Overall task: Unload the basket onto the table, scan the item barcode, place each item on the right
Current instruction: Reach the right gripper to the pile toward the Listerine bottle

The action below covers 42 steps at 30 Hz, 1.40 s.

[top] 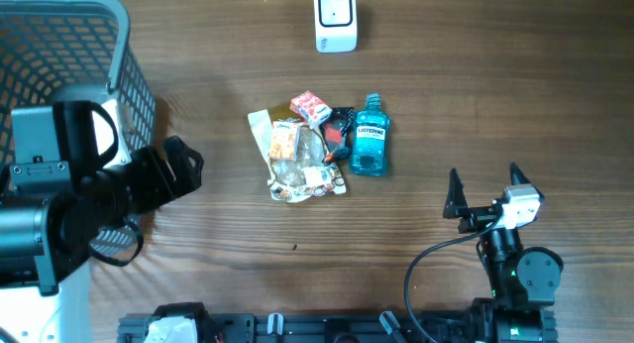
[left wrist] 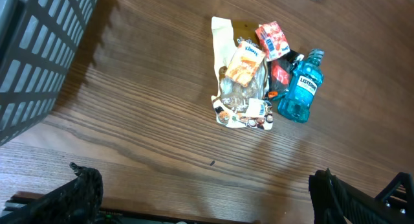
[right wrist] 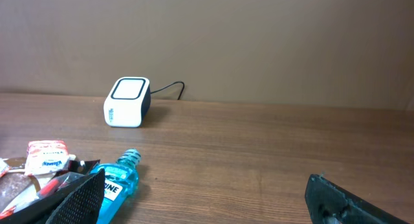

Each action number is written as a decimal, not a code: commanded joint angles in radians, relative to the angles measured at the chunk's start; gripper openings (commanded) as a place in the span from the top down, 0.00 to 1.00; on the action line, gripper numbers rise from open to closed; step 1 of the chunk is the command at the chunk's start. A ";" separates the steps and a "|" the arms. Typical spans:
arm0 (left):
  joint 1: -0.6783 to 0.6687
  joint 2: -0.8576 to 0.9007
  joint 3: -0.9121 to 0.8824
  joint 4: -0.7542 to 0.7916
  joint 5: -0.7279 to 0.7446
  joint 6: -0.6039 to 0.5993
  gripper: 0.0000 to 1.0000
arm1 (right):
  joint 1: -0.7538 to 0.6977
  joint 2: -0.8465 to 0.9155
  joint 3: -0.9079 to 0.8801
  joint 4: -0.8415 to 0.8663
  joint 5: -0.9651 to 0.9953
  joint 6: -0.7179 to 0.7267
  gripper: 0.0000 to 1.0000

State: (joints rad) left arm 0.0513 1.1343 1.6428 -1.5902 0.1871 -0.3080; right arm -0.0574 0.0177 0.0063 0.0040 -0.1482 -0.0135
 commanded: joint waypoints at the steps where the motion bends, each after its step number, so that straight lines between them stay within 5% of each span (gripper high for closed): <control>1: -0.005 0.005 0.009 -0.001 -0.010 0.016 0.00 | 0.004 0.000 -0.001 0.004 0.006 -0.010 0.00; 6: -0.005 0.005 0.009 0.000 -0.010 0.016 0.00 | 0.004 0.000 -0.001 0.053 0.018 -0.005 0.00; 11: -0.005 0.005 0.009 0.000 -0.010 0.016 0.00 | 0.004 0.000 -0.001 0.216 -0.331 0.462 0.00; 15: -0.005 0.005 0.009 0.000 -0.010 0.016 0.00 | 0.004 0.000 -0.001 0.359 -0.372 0.775 0.00; 20: -0.005 0.005 0.009 0.004 -0.010 0.016 0.00 | 0.004 0.024 0.143 0.373 -0.386 0.690 0.00; 26: -0.005 0.005 0.009 0.007 -0.010 0.016 0.00 | 0.004 0.359 0.614 -0.115 -0.449 0.412 0.00; 31: -0.005 0.005 0.009 0.007 -0.010 0.016 0.00 | 0.004 0.785 0.993 -0.492 -0.725 0.245 0.00; 38: -0.005 0.005 0.009 0.006 -0.008 0.012 0.00 | 0.013 1.162 1.070 -0.299 -1.067 0.709 0.00; 42: -0.005 0.005 0.009 0.007 -0.006 0.012 0.00 | 0.175 1.320 1.070 -0.259 -0.995 0.627 0.05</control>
State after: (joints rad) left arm 0.0513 1.1358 1.6428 -1.5860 0.1829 -0.3080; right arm -0.0025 1.2594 1.0645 -0.2302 -1.1385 0.6079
